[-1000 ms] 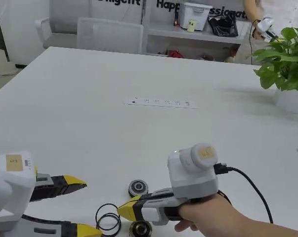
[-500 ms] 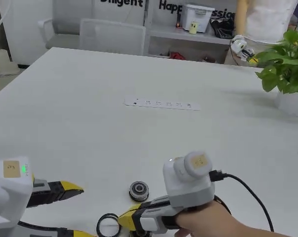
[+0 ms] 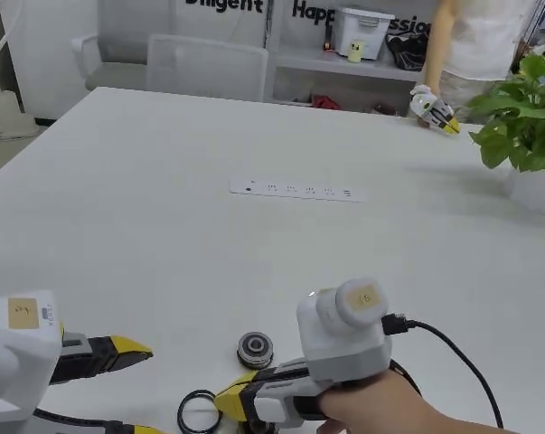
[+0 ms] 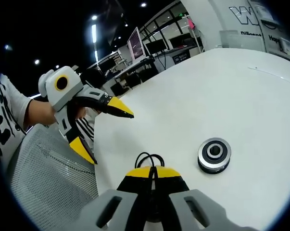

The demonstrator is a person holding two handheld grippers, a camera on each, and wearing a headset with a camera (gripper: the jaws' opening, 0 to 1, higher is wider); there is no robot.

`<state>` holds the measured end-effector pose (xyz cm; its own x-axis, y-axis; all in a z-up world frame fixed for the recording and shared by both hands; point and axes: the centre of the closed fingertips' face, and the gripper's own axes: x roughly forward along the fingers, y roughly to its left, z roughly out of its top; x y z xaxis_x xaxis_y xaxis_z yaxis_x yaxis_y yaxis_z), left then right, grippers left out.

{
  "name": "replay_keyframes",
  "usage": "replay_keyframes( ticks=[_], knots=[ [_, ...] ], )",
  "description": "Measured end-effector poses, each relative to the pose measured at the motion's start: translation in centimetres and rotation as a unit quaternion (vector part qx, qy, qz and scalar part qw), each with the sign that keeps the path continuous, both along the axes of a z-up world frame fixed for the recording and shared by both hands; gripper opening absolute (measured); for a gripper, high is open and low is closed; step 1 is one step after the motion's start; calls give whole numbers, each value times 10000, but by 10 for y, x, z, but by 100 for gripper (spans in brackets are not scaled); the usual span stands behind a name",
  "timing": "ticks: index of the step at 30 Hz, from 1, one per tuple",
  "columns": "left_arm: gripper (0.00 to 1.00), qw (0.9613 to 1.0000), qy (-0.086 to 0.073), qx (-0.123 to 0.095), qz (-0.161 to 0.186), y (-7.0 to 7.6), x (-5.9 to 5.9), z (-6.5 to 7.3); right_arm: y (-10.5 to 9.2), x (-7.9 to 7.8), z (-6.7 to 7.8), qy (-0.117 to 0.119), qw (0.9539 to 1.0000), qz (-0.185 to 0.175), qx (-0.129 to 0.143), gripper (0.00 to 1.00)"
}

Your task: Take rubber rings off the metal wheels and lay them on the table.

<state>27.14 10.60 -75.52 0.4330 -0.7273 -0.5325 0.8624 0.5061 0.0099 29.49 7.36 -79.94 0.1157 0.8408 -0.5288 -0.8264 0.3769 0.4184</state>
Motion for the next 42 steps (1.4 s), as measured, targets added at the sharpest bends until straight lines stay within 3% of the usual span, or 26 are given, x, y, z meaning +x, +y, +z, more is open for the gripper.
replay_keyframes(
  ticks=[30, 42],
  knots=[
    [55, 10000, 31, 49, 9, 0, 1, -2, -3, 9, 7, 17, 9996, -214, 208, 14],
    [55, 10000, 20, 53, 3, 0, 3, 1, -7, 17, 16, -119, 9990, -302, 316, 14]
  ],
)
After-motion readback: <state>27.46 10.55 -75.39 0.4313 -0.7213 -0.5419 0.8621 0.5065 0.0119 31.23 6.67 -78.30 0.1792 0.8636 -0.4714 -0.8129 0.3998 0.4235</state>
